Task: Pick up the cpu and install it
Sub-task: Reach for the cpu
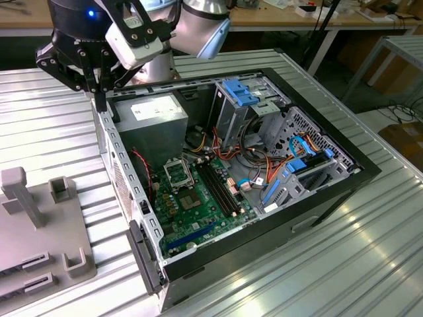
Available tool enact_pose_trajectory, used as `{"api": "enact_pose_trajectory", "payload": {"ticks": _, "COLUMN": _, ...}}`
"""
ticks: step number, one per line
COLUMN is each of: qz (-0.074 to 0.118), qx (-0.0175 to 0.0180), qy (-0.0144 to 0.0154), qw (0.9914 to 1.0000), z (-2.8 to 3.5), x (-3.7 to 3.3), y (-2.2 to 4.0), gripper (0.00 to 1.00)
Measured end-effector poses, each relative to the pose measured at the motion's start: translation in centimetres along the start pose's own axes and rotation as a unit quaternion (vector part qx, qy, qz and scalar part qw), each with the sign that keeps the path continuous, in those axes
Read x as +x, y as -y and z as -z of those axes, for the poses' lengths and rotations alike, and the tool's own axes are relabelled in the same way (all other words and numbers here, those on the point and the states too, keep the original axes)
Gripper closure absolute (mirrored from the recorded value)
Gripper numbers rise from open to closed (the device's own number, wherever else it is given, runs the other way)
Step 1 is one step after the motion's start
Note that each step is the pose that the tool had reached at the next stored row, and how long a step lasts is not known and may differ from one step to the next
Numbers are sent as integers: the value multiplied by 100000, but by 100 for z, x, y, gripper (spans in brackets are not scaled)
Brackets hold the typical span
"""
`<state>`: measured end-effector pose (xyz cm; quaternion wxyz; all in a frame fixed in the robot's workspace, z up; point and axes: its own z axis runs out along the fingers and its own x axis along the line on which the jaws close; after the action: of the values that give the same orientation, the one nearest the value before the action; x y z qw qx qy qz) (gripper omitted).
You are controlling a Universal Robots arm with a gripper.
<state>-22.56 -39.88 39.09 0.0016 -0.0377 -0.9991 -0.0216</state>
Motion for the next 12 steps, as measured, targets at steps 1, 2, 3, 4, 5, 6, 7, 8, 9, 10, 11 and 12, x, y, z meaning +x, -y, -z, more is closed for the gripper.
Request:
{"api": "enact_pose_trajectory", "payload": {"ticks": 1, "qz": 3, "qx": 1, "qy": -25, "qw": 100000, "z": 0, "x": 4, "y": 0, "gripper": 89}}
{"api": "enact_pose_trajectory", "payload": {"ticks": 2, "qz": 0, "qx": 8, "qy": -68, "qw": 100000, "z": 0, "x": 14, "y": 1, "gripper": 89}}
{"api": "enact_pose_trajectory", "payload": {"ticks": 3, "qz": 1, "qx": 7, "qy": -83, "qw": 100000, "z": -1, "x": 18, "y": 2, "gripper": 89}}
{"api": "enact_pose_trajectory", "payload": {"ticks": 4, "qz": -4, "qx": 6, "qy": -96, "qw": 100000, "z": -1, "x": 23, "y": 2, "gripper": 89}}
{"api": "enact_pose_trajectory", "payload": {"ticks": 5, "qz": -5, "qx": 13, "qy": -118, "qw": 100000, "z": -1, "x": 28, "y": 2, "gripper": 89}}
{"api": "enact_pose_trajectory", "payload": {"ticks": 6, "qz": -4, "qx": 12, "qy": -127, "qw": 100000, "z": -2, "x": 33, "y": 3, "gripper": 89}}
{"api": "enact_pose_trajectory", "payload": {"ticks": 7, "qz": -4, "qx": 12, "qy": -143, "qw": 100000, "z": -2, "x": 38, "y": 3, "gripper": 89}}
{"api": "enact_pose_trajectory", "payload": {"ticks": 8, "qz": -5, "qx": 16, "qy": -159, "qw": 100000, "z": -2, "x": 44, "y": 4, "gripper": 89}}
{"api": "enact_pose_trajectory", "payload": {"ticks": 9, "qz": -5, "qx": 15, "qy": -171, "qw": 100000, "z": -2, "x": 49, "y": 4, "gripper": 89}}
{"api": "enact_pose_trajectory", "payload": {"ticks": 10, "qz": -7, "qx": 17, "qy": -185, "qw": 100000, "z": -3, "x": 55, "y": 5, "gripper": 89}}
{"api": "enact_pose_trajectory", "payload": {"ticks": 11, "qz": -8, "qx": 13, "qy": -198, "qw": 100000, "z": -3, "x": 60, "y": 5, "gripper": 89}}
{"api": "enact_pose_trajectory", "payload": {"ticks": 12, "qz": -8, "qx": 17, "qy": -215, "qw": 100000, "z": -4, "x": 66, "y": 5, "gripper": 89}}
